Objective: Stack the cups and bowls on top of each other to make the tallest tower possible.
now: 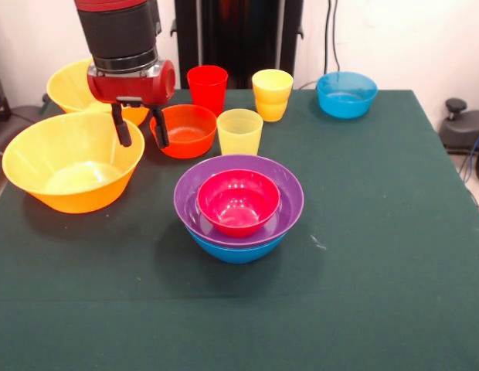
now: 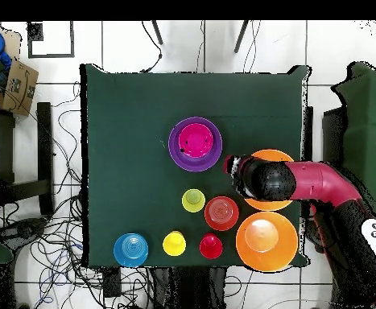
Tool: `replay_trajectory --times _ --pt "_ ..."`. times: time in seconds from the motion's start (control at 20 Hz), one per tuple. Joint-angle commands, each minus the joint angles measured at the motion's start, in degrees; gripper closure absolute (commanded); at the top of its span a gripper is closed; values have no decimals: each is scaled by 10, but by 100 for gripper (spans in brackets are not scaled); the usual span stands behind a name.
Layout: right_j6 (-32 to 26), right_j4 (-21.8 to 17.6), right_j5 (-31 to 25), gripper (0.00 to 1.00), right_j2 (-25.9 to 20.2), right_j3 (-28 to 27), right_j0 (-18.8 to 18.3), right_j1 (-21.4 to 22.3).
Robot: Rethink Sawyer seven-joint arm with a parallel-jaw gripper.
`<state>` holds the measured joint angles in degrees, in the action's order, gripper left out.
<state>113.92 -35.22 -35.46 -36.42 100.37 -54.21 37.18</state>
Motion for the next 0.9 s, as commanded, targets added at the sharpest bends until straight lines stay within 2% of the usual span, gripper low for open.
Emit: replay_trajectory --times 0.05,0.35,0.9 --pt "-137 -49 -28 0 -14 -29 9 -20" --pt "-126 -61 -1 0 -9 -3 0 -18" --pt "-126 -55 -11 0 -10 -13 2 -28"
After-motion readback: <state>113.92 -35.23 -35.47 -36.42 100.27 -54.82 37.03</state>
